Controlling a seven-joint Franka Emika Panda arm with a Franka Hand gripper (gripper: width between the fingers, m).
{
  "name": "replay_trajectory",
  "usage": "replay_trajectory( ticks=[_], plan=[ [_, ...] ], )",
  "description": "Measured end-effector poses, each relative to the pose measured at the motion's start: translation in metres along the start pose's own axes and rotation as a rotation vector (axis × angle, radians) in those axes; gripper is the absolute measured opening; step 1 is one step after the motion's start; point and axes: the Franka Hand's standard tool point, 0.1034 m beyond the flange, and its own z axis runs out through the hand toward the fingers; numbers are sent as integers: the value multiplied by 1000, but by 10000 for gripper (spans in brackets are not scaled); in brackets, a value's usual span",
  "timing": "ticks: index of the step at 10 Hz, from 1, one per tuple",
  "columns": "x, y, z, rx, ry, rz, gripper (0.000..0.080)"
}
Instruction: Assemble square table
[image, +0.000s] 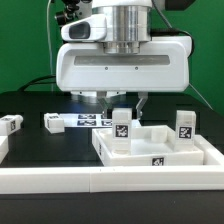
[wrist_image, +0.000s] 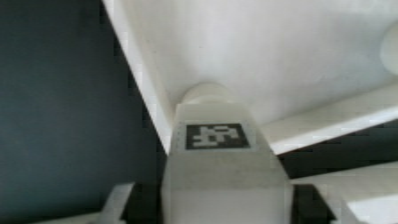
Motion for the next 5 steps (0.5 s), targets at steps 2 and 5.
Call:
replay_trajectory(
  ticks=[2,5],
  plan=[
    [-1,-2,1,1,3,160,293],
    [-1,-4,1,11,14,378,293]
  ],
)
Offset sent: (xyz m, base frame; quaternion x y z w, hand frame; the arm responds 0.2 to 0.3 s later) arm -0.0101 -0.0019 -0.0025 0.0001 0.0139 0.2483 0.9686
